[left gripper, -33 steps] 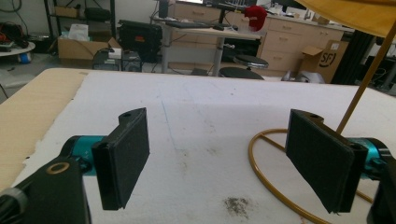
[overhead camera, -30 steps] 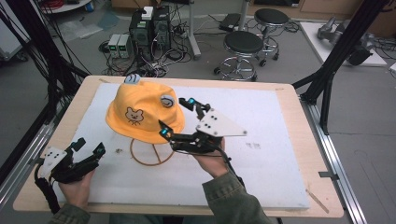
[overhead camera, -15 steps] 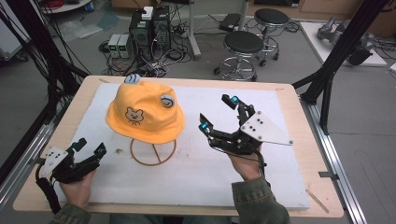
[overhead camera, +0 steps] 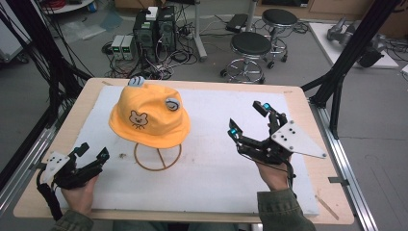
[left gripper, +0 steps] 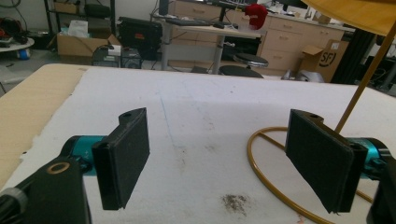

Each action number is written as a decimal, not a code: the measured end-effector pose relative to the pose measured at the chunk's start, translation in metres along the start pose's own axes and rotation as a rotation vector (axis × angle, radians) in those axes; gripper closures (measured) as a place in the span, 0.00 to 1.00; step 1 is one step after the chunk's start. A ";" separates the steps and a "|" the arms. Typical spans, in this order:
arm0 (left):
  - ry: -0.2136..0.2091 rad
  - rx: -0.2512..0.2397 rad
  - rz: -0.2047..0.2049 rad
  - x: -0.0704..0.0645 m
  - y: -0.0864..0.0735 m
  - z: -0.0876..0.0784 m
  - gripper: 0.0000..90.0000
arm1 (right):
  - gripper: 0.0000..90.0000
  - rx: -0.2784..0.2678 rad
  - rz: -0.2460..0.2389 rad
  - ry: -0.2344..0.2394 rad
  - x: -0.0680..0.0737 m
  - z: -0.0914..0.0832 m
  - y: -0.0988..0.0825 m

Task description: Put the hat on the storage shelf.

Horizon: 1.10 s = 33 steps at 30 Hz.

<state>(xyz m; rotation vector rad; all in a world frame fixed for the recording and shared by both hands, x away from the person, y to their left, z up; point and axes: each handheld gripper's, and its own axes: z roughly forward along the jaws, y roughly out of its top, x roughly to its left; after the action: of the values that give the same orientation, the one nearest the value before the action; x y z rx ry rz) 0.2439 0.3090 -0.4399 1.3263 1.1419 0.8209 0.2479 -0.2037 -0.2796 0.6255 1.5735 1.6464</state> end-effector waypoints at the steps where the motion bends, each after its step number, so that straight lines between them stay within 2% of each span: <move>1: 0.000 -0.001 -0.001 0.000 0.000 0.000 0.25 | 0.23 0.003 0.004 -0.004 -0.001 -0.002 0.000; 10: 0.008 -0.003 -0.008 0.001 0.000 -0.001 0.25 | 0.23 0.000 0.011 -0.066 -0.016 -0.024 -0.008; 17: 0.005 0.001 -0.009 0.000 -0.001 -0.001 0.25 | 0.23 -0.021 0.082 -0.133 -0.030 -0.043 -0.019; 19: 0.004 0.000 -0.008 0.000 -0.001 -0.001 0.25 | 0.22 -0.018 0.093 -0.156 -0.034 -0.048 -0.023; 24: 0.007 -0.001 -0.009 0.001 0.000 -0.002 0.25 | 0.23 -0.030 0.110 -0.249 -0.041 -0.057 -0.037; 29: 0.010 0.001 -0.011 0.002 -0.001 -0.002 0.25 | 0.22 -0.014 0.146 -0.305 -0.049 -0.059 -0.055; 33: 0.013 0.002 -0.013 0.002 -0.001 -0.002 0.25 | 0.22 -0.007 0.166 -0.368 -0.050 -0.060 -0.074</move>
<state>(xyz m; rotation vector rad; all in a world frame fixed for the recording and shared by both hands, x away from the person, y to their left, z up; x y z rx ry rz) 0.2423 0.3117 -0.4409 1.3150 1.1605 0.8198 0.2441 -0.2833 -0.3523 1.0150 1.2754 1.5462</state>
